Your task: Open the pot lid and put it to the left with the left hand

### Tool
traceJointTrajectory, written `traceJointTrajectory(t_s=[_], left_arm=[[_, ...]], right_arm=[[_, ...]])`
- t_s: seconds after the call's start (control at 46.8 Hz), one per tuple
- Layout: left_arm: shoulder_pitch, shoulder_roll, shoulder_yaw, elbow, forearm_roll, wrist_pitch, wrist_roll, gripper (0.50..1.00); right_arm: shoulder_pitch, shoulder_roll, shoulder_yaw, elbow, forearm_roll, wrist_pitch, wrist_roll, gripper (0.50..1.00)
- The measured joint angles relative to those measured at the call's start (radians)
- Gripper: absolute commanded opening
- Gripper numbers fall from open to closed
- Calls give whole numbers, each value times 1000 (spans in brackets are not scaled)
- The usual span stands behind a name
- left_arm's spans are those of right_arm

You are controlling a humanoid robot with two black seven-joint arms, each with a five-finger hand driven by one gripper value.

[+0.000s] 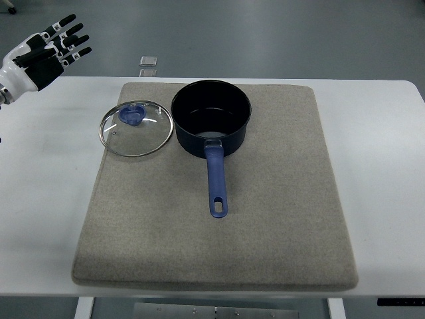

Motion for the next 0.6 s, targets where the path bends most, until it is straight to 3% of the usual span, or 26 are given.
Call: traceJointTrajectory(t_s=[0.598], left_arm=[[-5, 17, -10, -27, -27, 0, 0, 992]], right_arm=[[-4, 0, 1, 17, -2, 11, -2, 917]])
